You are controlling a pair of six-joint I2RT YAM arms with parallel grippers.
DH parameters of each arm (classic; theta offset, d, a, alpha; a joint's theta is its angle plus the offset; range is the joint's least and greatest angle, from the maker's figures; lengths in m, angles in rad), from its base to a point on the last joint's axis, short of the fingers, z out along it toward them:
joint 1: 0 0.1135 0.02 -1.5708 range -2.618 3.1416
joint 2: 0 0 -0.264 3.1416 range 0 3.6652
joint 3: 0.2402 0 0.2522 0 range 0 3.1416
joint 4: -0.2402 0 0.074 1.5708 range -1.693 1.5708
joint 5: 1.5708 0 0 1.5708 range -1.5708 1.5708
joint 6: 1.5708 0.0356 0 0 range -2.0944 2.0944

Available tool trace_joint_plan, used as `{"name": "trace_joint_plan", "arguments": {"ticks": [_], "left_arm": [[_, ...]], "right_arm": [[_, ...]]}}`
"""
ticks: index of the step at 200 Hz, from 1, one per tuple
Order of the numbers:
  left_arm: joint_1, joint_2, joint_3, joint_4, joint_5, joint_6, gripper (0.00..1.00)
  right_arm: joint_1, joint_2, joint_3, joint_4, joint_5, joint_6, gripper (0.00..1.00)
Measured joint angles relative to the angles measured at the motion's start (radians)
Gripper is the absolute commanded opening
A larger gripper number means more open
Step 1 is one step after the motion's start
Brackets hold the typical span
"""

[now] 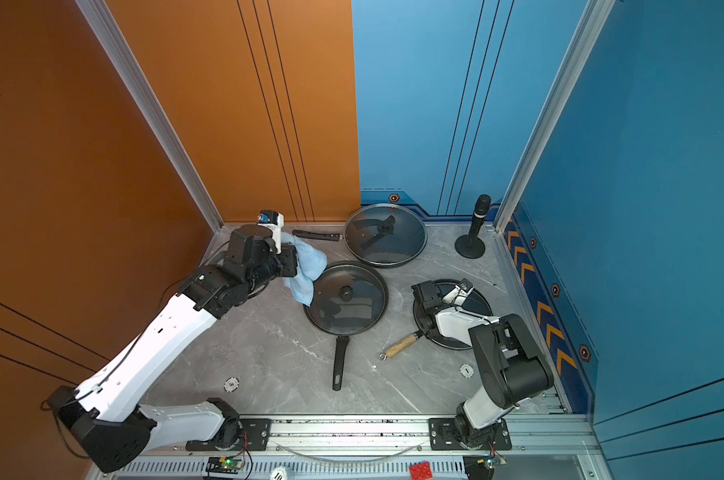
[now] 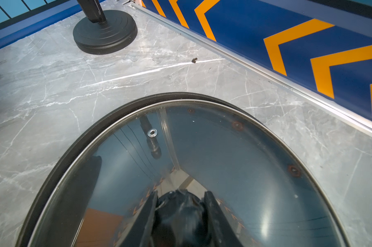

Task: Wipe the pot lid with a cloth
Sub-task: Place the pot lid on the cooking pot, then pick up the pot lid from the cooking pot.

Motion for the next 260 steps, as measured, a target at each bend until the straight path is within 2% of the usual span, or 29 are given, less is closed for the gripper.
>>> {"name": "trace_joint_plan", "arguments": {"ticks": [17,35,61,99,151,173,223,260], "left_arm": [[0.0,-0.002,-0.005,0.0,0.0,-0.001,0.0],[0.0,-0.009,-0.016,0.0,-0.003,-0.007,0.0],[-0.002,-0.025,-0.026,0.0,-0.011,-0.013,0.0],[-0.002,-0.043,-0.027,0.0,-0.018,-0.015,0.0],[-0.002,-0.039,-0.029,0.0,-0.018,-0.015,0.0],[-0.002,-0.027,-0.029,0.001,-0.017,-0.014,0.0],[-0.002,0.002,-0.029,0.011,-0.008,-0.013,0.0],[-0.002,0.004,-0.029,0.013,-0.006,-0.002,0.0]], "right_arm": [[0.0,0.0,0.001,-0.002,0.0,0.0,0.3],[0.0,0.0,0.002,-0.005,-0.001,0.0,0.39],[0.0,0.0,0.003,-0.007,-0.001,0.002,0.47],[-0.008,-0.02,0.01,-0.054,-0.017,-0.02,0.51],[-0.037,-0.154,0.095,-0.211,-0.139,-0.138,0.63],[-0.069,-0.226,0.126,-0.253,-0.232,-0.201,0.72],[-0.275,-0.247,0.237,-0.403,-0.515,-0.272,0.71],[-0.313,-0.164,0.349,-0.539,-0.66,-0.34,0.68]]}}
